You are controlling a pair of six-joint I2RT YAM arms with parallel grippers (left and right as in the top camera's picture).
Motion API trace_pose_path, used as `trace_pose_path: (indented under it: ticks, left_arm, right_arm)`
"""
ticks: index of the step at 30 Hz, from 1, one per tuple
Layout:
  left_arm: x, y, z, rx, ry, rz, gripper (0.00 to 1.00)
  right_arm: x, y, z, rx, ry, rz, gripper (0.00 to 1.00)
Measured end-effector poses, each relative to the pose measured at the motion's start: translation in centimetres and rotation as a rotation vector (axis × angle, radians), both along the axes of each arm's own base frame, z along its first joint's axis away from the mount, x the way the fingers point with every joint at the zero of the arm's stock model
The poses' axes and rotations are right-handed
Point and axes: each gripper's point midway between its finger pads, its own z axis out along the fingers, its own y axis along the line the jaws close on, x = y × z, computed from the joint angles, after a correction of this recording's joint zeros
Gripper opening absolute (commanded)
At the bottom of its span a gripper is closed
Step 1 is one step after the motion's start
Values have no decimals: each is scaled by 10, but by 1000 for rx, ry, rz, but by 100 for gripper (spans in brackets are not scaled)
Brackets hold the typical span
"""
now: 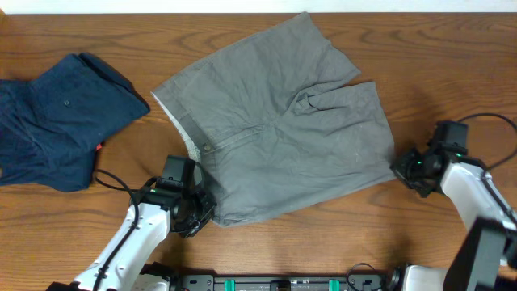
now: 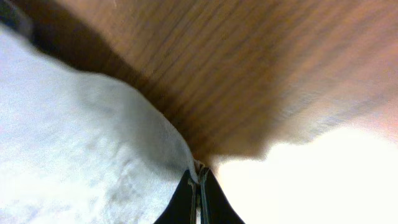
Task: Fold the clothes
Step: 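Lift the leg hem with the right gripper and fold it up toward the waistband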
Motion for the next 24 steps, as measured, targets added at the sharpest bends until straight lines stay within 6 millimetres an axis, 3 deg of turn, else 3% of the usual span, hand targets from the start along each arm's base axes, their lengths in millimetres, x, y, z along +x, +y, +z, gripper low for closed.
trace_pose_path:
  ticks: [5, 10, 17, 24]
  left_arm:
    - [1, -6, 22, -22, -21, -103, 6]
    - [12, -18, 62, -72, -135, -202, 6]
    - [4, -28, 115, -142, -270, -272, 6]
    - [-5, -33, 157, -201, -467, -302, 6]
  right_arm:
    - [-9, -21, 45, -25, -58, -40, 1]
    - [-21, -44, 88, -59, -105, -91, 1]
    - [-42, -64, 125, -81, -163, -162, 1]
    - [-22, -63, 189, -132, -328, -39, 1]
